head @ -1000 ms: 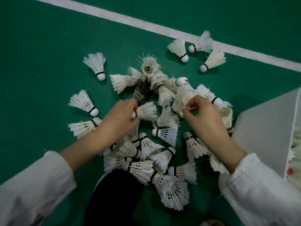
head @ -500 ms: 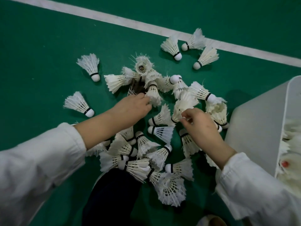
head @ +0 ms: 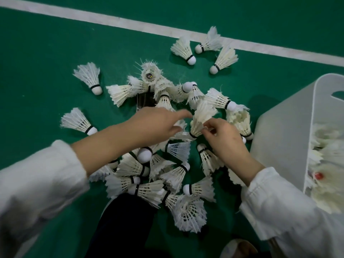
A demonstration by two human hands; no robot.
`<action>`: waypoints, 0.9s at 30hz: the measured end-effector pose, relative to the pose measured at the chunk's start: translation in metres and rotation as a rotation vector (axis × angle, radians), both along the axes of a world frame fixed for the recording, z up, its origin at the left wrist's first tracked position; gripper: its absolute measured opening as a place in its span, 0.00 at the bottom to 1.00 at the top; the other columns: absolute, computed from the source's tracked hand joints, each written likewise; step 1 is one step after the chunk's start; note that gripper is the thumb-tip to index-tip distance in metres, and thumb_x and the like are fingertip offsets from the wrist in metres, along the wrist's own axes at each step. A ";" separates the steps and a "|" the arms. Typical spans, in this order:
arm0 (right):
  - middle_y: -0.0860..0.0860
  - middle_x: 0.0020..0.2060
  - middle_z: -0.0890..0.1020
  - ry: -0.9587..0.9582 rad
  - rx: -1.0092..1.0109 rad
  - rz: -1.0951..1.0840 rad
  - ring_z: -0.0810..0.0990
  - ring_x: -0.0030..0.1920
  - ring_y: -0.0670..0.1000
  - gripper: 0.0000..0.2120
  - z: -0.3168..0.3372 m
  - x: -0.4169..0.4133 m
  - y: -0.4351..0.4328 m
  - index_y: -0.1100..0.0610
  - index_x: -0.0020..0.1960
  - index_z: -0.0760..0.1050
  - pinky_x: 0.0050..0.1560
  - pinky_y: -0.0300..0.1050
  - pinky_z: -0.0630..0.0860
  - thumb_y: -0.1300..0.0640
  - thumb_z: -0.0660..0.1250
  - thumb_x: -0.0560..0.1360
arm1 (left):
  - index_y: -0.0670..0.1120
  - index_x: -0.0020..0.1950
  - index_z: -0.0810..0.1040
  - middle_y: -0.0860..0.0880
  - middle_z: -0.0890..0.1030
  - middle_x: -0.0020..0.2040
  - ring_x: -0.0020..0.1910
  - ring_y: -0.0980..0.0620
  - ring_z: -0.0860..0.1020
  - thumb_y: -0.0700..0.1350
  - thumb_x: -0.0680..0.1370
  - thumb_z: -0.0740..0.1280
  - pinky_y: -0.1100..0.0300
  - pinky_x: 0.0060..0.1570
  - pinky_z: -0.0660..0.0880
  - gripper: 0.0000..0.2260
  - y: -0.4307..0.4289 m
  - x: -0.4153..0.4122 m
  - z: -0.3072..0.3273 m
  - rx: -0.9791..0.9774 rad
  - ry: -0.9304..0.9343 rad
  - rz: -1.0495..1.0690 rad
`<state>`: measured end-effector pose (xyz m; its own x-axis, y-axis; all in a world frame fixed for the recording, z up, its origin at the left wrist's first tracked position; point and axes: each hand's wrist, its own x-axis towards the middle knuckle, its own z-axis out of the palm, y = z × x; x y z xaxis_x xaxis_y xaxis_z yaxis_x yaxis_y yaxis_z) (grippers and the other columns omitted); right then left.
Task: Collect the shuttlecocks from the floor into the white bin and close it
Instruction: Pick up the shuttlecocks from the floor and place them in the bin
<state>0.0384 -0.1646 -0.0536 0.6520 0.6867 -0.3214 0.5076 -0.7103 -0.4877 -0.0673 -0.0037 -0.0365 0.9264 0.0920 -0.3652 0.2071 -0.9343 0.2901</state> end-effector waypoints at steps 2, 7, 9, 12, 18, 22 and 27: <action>0.50 0.44 0.77 0.007 -0.006 0.001 0.72 0.44 0.49 0.07 -0.001 0.001 -0.002 0.57 0.50 0.78 0.42 0.39 0.63 0.58 0.63 0.76 | 0.60 0.69 0.59 0.51 0.74 0.37 0.36 0.51 0.72 0.53 0.79 0.58 0.60 0.30 0.67 0.19 -0.008 0.012 -0.012 0.022 0.130 -0.059; 0.52 0.46 0.78 0.003 0.008 0.008 0.73 0.44 0.50 0.07 -0.003 0.000 -0.005 0.58 0.51 0.78 0.43 0.39 0.64 0.58 0.64 0.76 | 0.52 0.59 0.72 0.50 0.79 0.45 0.43 0.49 0.75 0.49 0.79 0.58 0.59 0.34 0.70 0.10 -0.005 0.012 -0.023 0.069 0.091 -0.032; 0.54 0.48 0.80 0.015 0.027 0.011 0.74 0.45 0.51 0.08 -0.001 -0.001 -0.006 0.58 0.51 0.78 0.44 0.39 0.65 0.58 0.64 0.76 | 0.52 0.54 0.75 0.51 0.80 0.47 0.45 0.51 0.76 0.49 0.79 0.59 0.56 0.40 0.75 0.08 0.000 0.005 -0.019 0.055 0.038 -0.003; 0.54 0.49 0.80 -0.007 0.055 0.062 0.75 0.45 0.49 0.08 0.015 0.002 -0.005 0.58 0.52 0.78 0.44 0.40 0.66 0.57 0.63 0.76 | 0.52 0.50 0.76 0.54 0.81 0.46 0.42 0.54 0.76 0.49 0.78 0.60 0.61 0.32 0.70 0.07 0.007 -0.008 -0.003 0.050 -0.060 0.038; 0.53 0.48 0.81 -0.142 0.100 0.210 0.78 0.47 0.52 0.07 0.099 0.039 -0.013 0.58 0.51 0.79 0.48 0.45 0.73 0.58 0.63 0.76 | 0.53 0.50 0.78 0.56 0.82 0.47 0.42 0.53 0.76 0.51 0.77 0.63 0.59 0.36 0.73 0.06 -0.009 0.010 0.075 0.008 -0.193 0.094; 0.50 0.46 0.79 -0.246 0.102 0.193 0.76 0.45 0.48 0.08 0.161 0.066 -0.059 0.56 0.50 0.78 0.45 0.42 0.70 0.55 0.63 0.77 | 0.54 0.49 0.78 0.58 0.80 0.45 0.37 0.57 0.72 0.54 0.76 0.64 0.62 0.33 0.64 0.07 -0.039 0.049 0.134 -0.024 -0.276 0.046; 0.49 0.44 0.79 -0.262 0.160 -0.028 0.78 0.45 0.49 0.06 0.207 0.084 -0.143 0.55 0.48 0.78 0.50 0.49 0.76 0.55 0.64 0.76 | 0.54 0.44 0.79 0.58 0.80 0.41 0.30 0.63 0.69 0.53 0.74 0.65 0.63 0.30 0.64 0.05 -0.092 0.105 0.182 -0.065 -0.363 -0.086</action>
<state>0.1220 -0.3072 0.1536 0.7177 0.6958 -0.0291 0.6123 -0.6503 -0.4497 0.0381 -0.0956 0.1453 0.9999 -0.0040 -0.0141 0.0018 -0.9209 0.3899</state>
